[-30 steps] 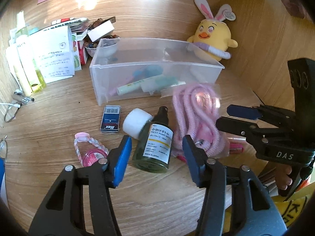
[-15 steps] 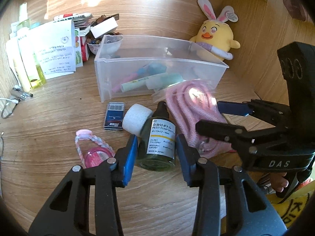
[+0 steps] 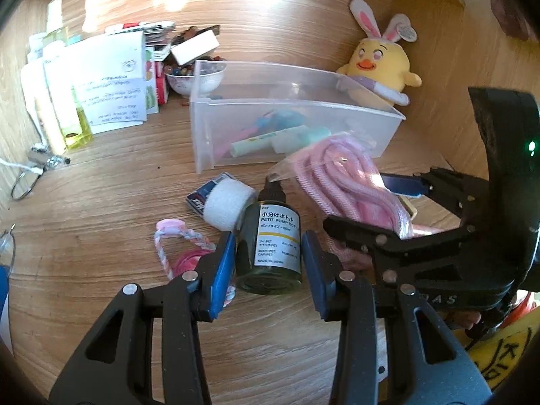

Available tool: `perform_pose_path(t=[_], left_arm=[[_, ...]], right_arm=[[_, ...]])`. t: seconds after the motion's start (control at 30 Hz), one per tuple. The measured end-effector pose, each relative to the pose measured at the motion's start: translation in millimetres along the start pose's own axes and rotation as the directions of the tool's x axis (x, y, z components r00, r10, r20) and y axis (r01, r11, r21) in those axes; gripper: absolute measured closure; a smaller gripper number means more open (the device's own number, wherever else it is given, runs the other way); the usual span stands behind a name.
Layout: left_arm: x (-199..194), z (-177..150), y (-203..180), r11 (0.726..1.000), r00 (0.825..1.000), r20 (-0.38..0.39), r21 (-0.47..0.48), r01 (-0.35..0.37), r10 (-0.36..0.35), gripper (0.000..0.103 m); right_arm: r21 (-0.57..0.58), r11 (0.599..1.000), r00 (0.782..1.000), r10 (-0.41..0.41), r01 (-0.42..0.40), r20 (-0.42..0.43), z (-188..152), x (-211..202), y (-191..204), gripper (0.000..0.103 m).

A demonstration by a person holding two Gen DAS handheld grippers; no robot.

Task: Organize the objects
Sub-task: 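Grasp the dark spray bottle with left tool while right tool grasps bagged pink rope, then lift the spray bottle with left tool while right tool carries rope toward box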

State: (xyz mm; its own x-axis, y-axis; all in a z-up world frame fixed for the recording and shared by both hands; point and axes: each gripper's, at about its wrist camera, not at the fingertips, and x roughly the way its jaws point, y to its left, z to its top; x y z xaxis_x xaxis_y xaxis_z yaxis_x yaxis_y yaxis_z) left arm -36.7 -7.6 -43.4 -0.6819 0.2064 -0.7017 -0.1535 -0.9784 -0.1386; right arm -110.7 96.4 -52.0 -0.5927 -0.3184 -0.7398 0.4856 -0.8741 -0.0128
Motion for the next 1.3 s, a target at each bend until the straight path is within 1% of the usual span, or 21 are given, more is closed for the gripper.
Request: perform_pose_path(t=[0.07,0.1,0.27,0.33,0.5,0.53,0.57,0.6,0.7,0.83,0.87,0.9,0.93,1.0,1.07,1.1,1.17,1.27,1.3], left_arm=[[3,1,-2,1.0,1.0,0.002,0.01,-0.002,0.002,0.063],[4,2,-3,1.0,1.0,0.002,0.012,-0.002,0.002,0.063],[7,5,0,1.0,1.0,0.01,-0.014,0.01,-0.01,0.062],[4,6,0,1.0,1.0,0.018,-0.021,0.015,-0.015,0.062],[-7,11,0,0.999,0.998,0.054,-0.037,0.038,-0.036,0.063],[-9,13,0,0.998,0.997,0.061,-0.04,0.042,-0.04,0.063],[-11,15,0,0.998,0.997,0.068,-0.042,0.044,-0.041,0.063],[-13,16,-1,0.998,0.996,0.074,-0.044,0.044,-0.041,0.063],[-18,23,-1,0.997,0.994,0.097,-0.051,0.057,-0.052,0.064],[-28,34,-2,0.996,0.989,0.137,-0.054,0.065,-0.057,0.065],[-30,36,-3,0.996,0.988,0.145,-0.054,0.068,-0.06,0.068],[-33,40,-3,0.996,0.986,0.154,-0.051,0.077,-0.068,0.098],[-33,43,-4,0.995,0.986,0.146,-0.048,0.084,-0.076,0.103],[-35,50,-3,0.993,0.982,0.161,-0.053,0.105,-0.095,0.102],[-33,54,-3,0.995,0.983,0.164,-0.049,0.09,-0.081,0.102],[-32,54,-3,0.995,0.984,0.158,-0.047,0.091,-0.083,0.102],[-26,52,-1,0.993,0.987,0.124,-0.051,0.106,-0.099,0.101],[-18,42,4,0.991,0.992,0.058,-0.071,0.112,-0.108,0.088],[-18,36,5,0.992,0.994,0.042,-0.074,0.106,-0.103,0.079]], right_arm=[[0.005,1.0,1.0,-0.001,0.001,0.006,-1,-3,-2,0.038],[0.01,1.0,1.0,-0.001,0.001,0.008,-1,-4,-3,0.04],[0.026,1.0,1.0,0.01,-0.01,0.023,-3,-12,-8,0.052],[0.04,0.999,0.999,0.023,-0.024,0.026,-3,-14,-10,0.056],[0.086,0.994,0.997,0.057,-0.062,0.056,-2,-25,-21,0.06],[0.093,0.993,0.996,0.06,-0.066,0.062,-2,-28,-22,0.061],[0.098,0.993,0.996,0.063,-0.069,0.068,-1,-30,-24,0.065],[0.103,0.992,0.995,0.065,-0.073,0.074,0,-31,-25,0.066],[0.119,0.988,0.992,0.085,-0.096,0.094,2,-38,-30,0.066],[0.125,0.988,0.989,0.074,-0.089,0.126,6,-48,-35,0.067],[0.127,0.988,0.989,0.072,-0.089,0.132,7,-49,-36,0.067],[0.128,0.988,0.988,0.071,-0.089,0.139,8,-52,-37,0.067],[0.128,0.988,0.986,0.072,-0.092,0.149,10,-55,-39,0.067],[0.131,0.987,0.983,0.07,-0.093,0.167,13,-60,-42,0.067],[0.137,0.986,0.981,0.067,-0.093,0.185,16,-66,-47,0.067],[0.139,0.986,0.979,0.065,-0.093,0.191,17,-68,-49,0.067],[0.145,0.985,0.978,0.06,-0.09,0.201,18,-71,-52,0.067],[0.155,0.983,0.978,0.066,-0.098,0.197,18,-70,-56,0.067],[0.157,0.983,0.979,0.068,-0.099,0.194,17,-69,-57,0.067]])
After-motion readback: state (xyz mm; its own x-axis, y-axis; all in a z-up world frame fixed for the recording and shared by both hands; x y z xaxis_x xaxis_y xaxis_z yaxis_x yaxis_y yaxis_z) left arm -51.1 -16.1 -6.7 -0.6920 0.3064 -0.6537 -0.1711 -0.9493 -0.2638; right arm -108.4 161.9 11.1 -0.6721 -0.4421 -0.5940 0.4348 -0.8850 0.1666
